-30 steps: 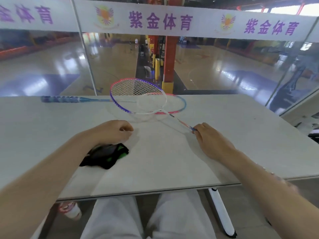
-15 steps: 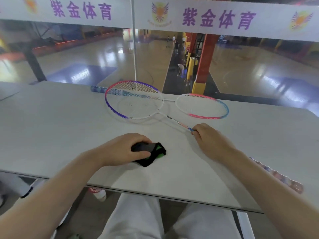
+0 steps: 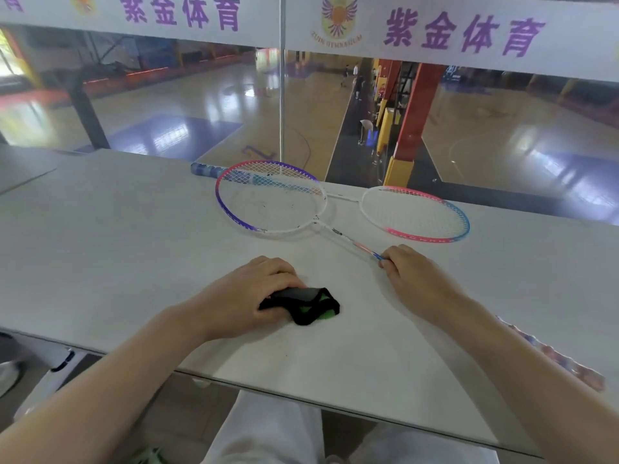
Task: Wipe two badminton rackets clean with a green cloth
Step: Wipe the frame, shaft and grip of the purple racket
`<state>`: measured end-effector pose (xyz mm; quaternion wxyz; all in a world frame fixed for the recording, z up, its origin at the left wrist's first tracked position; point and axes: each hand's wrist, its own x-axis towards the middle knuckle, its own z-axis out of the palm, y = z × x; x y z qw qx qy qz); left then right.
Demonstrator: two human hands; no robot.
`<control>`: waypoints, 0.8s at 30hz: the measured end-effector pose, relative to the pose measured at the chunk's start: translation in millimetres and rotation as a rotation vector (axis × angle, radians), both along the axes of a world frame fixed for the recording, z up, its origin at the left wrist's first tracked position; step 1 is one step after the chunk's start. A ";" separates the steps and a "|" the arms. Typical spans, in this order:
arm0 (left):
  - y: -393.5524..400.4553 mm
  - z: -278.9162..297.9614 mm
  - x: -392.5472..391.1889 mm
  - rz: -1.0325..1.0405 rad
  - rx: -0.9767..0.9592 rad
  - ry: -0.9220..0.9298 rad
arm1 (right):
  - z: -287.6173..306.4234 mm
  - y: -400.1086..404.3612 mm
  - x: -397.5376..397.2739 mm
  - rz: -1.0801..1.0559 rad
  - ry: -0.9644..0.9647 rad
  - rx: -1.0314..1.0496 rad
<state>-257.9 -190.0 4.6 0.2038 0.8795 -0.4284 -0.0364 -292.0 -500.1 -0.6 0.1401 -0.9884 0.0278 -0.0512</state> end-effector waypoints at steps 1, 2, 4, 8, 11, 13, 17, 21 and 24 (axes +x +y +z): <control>-0.8 -0.6 1.2 0.021 -0.034 -0.014 | 1.0 0.1 1.7 0.000 -0.002 0.008; -1.3 -0.9 2.5 0.058 -0.082 -0.020 | 2.2 0.3 2.7 -0.001 -0.004 0.016; -2.2 0.5 6.1 0.186 -0.204 0.012 | 4.6 0.8 4.4 -0.004 -0.004 0.029; -4.2 9.6 16.2 0.465 -0.378 0.224 | 10.7 2.0 7.7 -0.023 0.000 0.044; -2.0 18.4 22.9 0.615 -0.571 0.467 | 16.5 3.1 9.4 -0.024 0.008 0.078; -0.7 22.7 27.3 0.685 -0.724 0.652 | 20.7 3.8 10.5 -0.012 0.010 0.112; 1.1 28.0 34.8 0.711 -1.086 1.076 | 26.4 5.6 13.6 0.000 -0.005 0.163; -10.4 27.1 41.3 0.683 -1.237 1.201 | 28.2 12.3 15.5 0.003 -0.010 0.182; -26.3 24.5 46.6 0.734 -1.316 1.198 | 28.7 19.1 15.8 0.024 0.000 0.183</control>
